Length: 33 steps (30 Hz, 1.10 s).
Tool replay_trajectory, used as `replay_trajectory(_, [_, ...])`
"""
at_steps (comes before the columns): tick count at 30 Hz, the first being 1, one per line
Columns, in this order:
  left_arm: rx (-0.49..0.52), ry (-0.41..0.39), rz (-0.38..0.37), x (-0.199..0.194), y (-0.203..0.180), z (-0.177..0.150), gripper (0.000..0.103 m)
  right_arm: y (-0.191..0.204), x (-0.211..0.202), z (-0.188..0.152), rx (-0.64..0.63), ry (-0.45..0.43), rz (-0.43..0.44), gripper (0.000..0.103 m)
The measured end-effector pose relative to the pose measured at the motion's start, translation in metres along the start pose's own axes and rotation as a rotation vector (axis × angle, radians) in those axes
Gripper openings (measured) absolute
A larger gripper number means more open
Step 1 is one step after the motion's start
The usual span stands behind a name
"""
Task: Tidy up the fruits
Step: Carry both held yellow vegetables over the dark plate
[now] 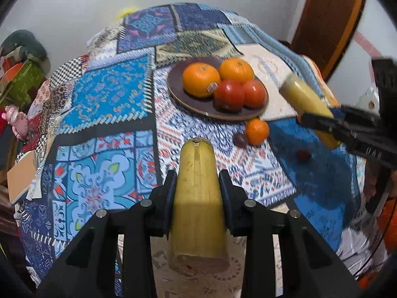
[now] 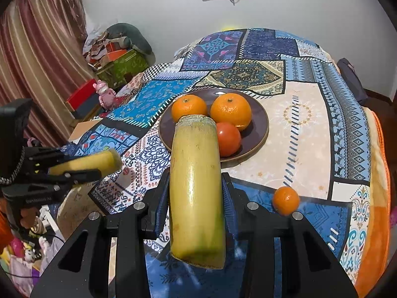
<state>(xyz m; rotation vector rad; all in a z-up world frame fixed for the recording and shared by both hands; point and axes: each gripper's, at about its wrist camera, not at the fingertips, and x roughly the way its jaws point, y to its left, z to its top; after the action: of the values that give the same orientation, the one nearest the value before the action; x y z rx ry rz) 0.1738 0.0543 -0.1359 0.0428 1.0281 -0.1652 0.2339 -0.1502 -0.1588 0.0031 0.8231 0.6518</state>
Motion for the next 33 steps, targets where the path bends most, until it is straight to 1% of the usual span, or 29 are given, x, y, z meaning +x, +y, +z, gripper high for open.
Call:
replay_trajectory(5, [-0.023, -0.048, 0.008, -0.008, 0.007, 0.015, 0.034, -0.001, 0.001, 0.010, -0.003, -0.014, -0.004, 0.036])
replay_trajectory(11, [-0.031, -0.111, 0.010, -0.014, 0.007, 0.041, 0.034, -0.001, -0.001, 0.030, -0.015, -0.053, -0.016, 0.036])
replay_trajectory(16, [-0.038, -0.145, 0.007, -0.011, 0.009, 0.062, 0.034, -0.004, 0.003, 0.049, -0.023, -0.077, -0.029, 0.036])
replay_trajectory(19, [-0.046, -0.169, 0.018, -0.007, 0.010, 0.077, 0.034, -0.005, 0.008, 0.059, -0.030, -0.082, -0.037, 0.036])
replay_trajectory(26, [-0.052, -0.193, 0.025, 0.011, 0.011, 0.105, 0.034, -0.004, 0.030, 0.077, -0.047, -0.074, -0.052, 0.036])
replay_trajectory(33, [-0.064, -0.182, 0.028, 0.040, 0.017, 0.127, 0.034, -0.005, 0.056, 0.091, -0.059, -0.046, -0.062, 0.036])
